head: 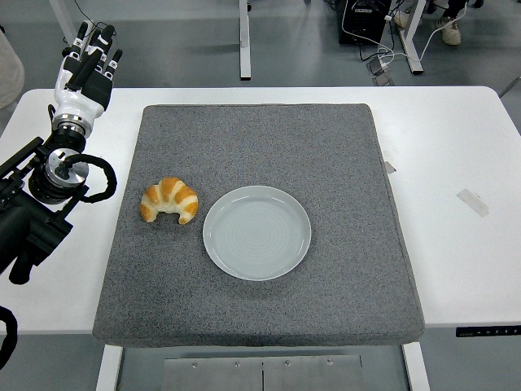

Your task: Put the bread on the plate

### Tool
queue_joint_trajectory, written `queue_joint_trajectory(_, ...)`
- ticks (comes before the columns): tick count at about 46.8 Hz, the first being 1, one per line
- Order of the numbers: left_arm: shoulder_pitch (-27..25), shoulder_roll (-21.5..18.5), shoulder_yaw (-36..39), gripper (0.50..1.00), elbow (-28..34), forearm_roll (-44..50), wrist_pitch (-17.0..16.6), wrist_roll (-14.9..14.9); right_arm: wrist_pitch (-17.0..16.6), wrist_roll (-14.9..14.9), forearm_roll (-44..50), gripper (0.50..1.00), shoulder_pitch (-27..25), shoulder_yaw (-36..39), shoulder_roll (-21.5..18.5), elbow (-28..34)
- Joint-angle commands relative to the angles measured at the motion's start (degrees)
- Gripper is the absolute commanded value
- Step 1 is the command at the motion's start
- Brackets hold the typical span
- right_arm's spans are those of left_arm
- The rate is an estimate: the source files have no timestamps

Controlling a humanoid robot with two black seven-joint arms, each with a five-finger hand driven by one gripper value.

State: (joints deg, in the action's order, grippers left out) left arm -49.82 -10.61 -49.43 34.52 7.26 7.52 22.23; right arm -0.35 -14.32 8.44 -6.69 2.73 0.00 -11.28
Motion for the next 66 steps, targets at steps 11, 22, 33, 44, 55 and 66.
queue_joint_trajectory(11, -1.7, -2.3, 0.1, 0.995, 0.0, -3.9, 4.3, 3.3, 0.0, 0.0, 0.0, 1.0, 0.0, 0.1, 0.0, -0.7)
queue_joint_trajectory(22, -1.9, -6.2, 3.5, 0.993, 0.1, -16.0, 12.9, 3.3, 0.1, 0.0, 0.0, 1.0, 0.0, 0.1, 0.0, -1.2)
queue_joint_trajectory(33, -5.2, -13.0, 12.7, 0.992, 0.1, -23.8, 20.5, 3.3, 0.1, 0.0, 0.0, 1.0, 0.0, 0.1, 0.0, -1.5)
queue_joint_trajectory(44, -9.2, -16.1, 17.8, 0.992, 0.3, -33.4, 23.1, 4.7, 0.0, 0.0, 0.0, 1.0, 0.0, 0.0, 0.0, -1.6)
queue_joint_trajectory(55, -14.1, -18.0, 27.8, 0.99, 1.0, -50.7, 25.6, 12.0, 0.0, 0.0, 0.0, 1.0, 0.0, -0.1, 0.0, -1.6)
queue_joint_trajectory(66, -17.5, -18.2, 41.1, 0.989, 1.1, -61.6, 25.3, 12.8, 0.0, 0.0, 0.0, 1.0, 0.0, -0.2, 0.0, -1.5)
